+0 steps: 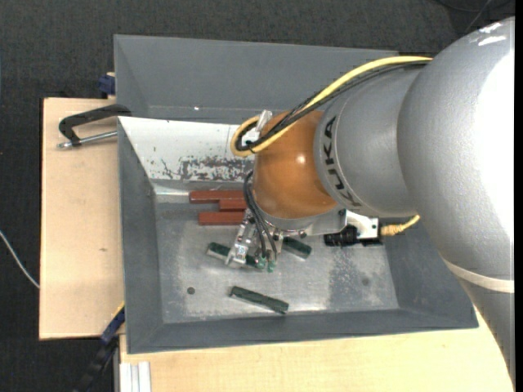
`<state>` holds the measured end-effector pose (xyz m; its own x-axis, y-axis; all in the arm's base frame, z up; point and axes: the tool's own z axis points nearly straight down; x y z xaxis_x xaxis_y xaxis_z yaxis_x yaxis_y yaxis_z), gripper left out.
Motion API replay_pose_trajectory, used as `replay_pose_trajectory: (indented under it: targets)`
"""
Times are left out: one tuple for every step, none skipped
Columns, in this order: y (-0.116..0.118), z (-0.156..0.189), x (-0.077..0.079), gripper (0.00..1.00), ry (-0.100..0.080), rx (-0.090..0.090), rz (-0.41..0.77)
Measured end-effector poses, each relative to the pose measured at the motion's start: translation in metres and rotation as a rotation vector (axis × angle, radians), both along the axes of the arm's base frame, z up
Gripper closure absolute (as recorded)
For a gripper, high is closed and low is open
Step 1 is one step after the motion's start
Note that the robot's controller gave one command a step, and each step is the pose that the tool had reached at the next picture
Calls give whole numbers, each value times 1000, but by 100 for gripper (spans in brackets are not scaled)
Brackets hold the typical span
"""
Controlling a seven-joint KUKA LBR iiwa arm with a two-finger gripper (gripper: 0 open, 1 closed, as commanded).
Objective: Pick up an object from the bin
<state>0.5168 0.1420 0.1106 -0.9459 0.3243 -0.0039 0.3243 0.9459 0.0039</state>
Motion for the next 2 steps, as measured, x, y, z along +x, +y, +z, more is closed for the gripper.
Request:
replay_pose_trajectory:
  targets:
    - [0, 5, 0, 100, 0, 0, 0]
    - [0, 13, -1, 100, 5, -1, 0]
